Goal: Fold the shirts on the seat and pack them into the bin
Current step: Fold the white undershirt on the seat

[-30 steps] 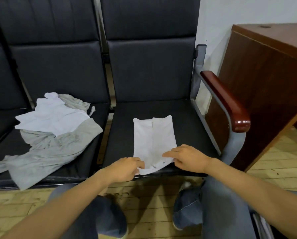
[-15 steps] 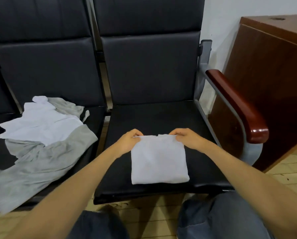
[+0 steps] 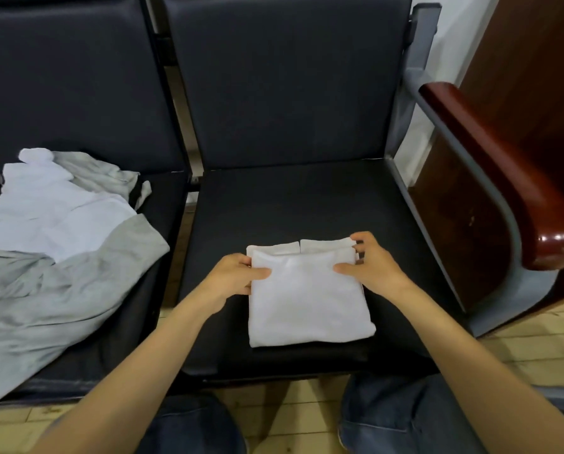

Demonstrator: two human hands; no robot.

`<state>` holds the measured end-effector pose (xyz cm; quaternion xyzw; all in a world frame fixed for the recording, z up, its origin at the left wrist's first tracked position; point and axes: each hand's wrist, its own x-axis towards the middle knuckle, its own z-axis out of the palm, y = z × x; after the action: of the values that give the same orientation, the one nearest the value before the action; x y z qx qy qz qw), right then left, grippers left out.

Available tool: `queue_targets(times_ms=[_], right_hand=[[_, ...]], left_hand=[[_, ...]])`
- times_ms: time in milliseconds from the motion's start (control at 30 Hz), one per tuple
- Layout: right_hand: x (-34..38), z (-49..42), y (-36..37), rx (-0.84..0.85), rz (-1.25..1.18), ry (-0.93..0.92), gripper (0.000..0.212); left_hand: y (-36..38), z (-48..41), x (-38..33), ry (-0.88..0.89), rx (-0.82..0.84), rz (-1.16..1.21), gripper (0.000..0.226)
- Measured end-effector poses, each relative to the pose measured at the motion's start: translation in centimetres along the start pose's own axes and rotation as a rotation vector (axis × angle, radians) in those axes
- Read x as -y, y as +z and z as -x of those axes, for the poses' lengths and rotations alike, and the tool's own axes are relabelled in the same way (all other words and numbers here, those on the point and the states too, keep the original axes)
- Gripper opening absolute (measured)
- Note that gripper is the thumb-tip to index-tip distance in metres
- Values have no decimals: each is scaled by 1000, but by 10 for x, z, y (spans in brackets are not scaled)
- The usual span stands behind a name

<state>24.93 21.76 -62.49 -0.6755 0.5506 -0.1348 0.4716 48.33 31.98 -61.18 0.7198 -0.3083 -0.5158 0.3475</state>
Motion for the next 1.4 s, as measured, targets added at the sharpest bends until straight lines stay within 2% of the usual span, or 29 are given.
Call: queue_targets(times_ms=[67,133,200,267,367,433,533,633,767,833,900,1100,1200,1233,1300,1367,1400], right_hand=[[-1,2,-1,-24,-35,8,53],[3,4,-5,-12,-131,-19,43],[10,1,-12,-9,-285,-39,43],[14,-8,-15,-68,-286,-62,48],[10,-20,-7,-207,-147,-30,55],[5,-20,0,-278,-80,-20,60],[4,-9,3,-372,204,-193,51],[9,7,15,-323,502,-401,40],[5,14,45,-153,778,-353,57],[-1,12,54,-129,848,-352,80],[-9,6,58,-100,923,-323,90],[-22,-3,62,-39,910,-285,88],[-20,-3,60,-25,878,-279,84],[-18,-2,58,-47,841,-268,80],[-16,2,54,-177,732,-197,72],[-17,6,48,-344,684,-82,70],[-17,7,45,-383,685,-9,70]], left_hand=[[2,6,4,49,-28,-15,13],[2,11,4,122,-65,6,14],[0,13,0,177,-80,52,15],[0,7,-4,212,-140,61,16],[4,-13,-6,251,-277,-156,21],[8,-19,-3,281,-385,-405,38],[22,-13,9,517,-584,-901,44],[49,-4,23,723,-563,-1069,40],[62,-12,37,614,-435,-1240,58],[60,-16,44,516,-405,-1245,70],[60,-18,50,466,-399,-1264,85],[62,-20,62,420,-386,-1172,90],[61,-22,62,417,-366,-1102,83],[61,-22,62,419,-397,-1053,76],[60,-18,63,432,-584,-894,70],[59,-13,64,308,-727,-760,65],[59,-9,62,220,-723,-714,63]])
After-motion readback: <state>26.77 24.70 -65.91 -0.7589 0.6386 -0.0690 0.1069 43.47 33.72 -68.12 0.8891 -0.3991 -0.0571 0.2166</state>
